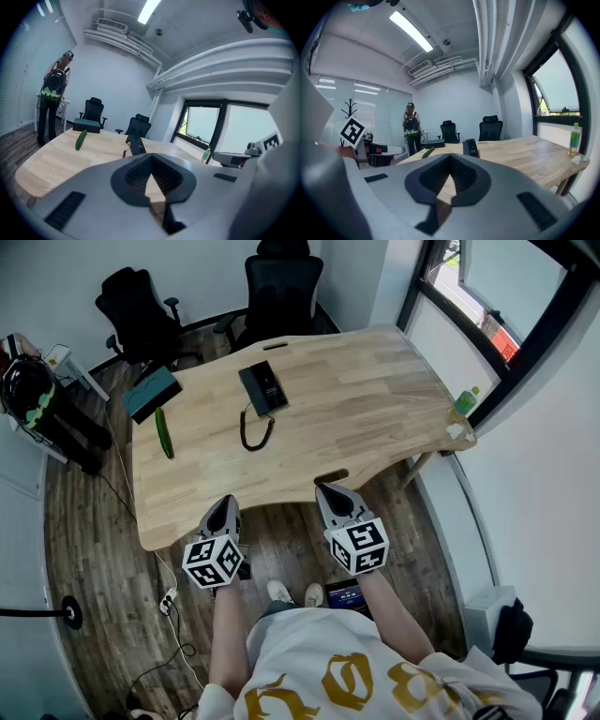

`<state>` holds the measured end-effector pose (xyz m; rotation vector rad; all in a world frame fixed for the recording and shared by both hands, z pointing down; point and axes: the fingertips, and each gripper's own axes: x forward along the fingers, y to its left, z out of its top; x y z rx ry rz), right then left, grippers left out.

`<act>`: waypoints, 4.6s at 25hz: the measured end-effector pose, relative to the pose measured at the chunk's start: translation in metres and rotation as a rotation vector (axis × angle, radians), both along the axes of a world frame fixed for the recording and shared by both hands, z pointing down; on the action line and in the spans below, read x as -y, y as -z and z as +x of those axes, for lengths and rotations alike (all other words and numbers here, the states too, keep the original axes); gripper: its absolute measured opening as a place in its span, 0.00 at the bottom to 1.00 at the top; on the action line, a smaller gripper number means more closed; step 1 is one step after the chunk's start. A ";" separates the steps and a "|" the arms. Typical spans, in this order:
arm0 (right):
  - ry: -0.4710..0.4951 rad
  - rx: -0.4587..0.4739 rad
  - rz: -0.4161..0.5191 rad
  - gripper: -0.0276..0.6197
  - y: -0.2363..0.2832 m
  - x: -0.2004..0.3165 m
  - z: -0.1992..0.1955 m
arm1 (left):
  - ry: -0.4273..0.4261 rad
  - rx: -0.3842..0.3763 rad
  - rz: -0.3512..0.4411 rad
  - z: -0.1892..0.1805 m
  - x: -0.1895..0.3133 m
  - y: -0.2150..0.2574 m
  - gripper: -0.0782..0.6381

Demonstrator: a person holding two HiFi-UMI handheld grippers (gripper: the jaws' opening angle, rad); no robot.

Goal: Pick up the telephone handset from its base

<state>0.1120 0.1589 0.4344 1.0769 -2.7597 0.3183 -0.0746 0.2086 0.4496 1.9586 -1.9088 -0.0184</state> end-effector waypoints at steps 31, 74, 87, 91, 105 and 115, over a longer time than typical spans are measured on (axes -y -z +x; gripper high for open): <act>0.008 -0.005 -0.052 0.05 -0.027 0.067 0.001 | -0.010 -0.083 0.070 -0.001 0.062 -0.002 0.12; -0.014 -0.054 -0.144 0.05 -0.049 0.304 -0.136 | -0.149 -0.106 -0.083 -0.107 0.326 -0.044 0.12; -0.001 -0.085 -0.195 0.05 -0.077 0.327 -0.139 | -0.115 -0.145 -0.183 -0.113 0.344 -0.085 0.12; 0.030 -0.087 -0.215 0.05 -0.087 0.333 -0.142 | -0.114 -0.175 -0.200 -0.113 0.353 -0.096 0.12; 0.094 -0.146 -0.261 0.05 -0.126 0.362 -0.158 | -0.148 -0.263 -0.279 -0.109 0.374 -0.132 0.12; 0.125 -0.089 -0.318 0.05 -0.137 0.378 -0.166 | -0.188 -0.376 -0.322 -0.103 0.383 -0.152 0.18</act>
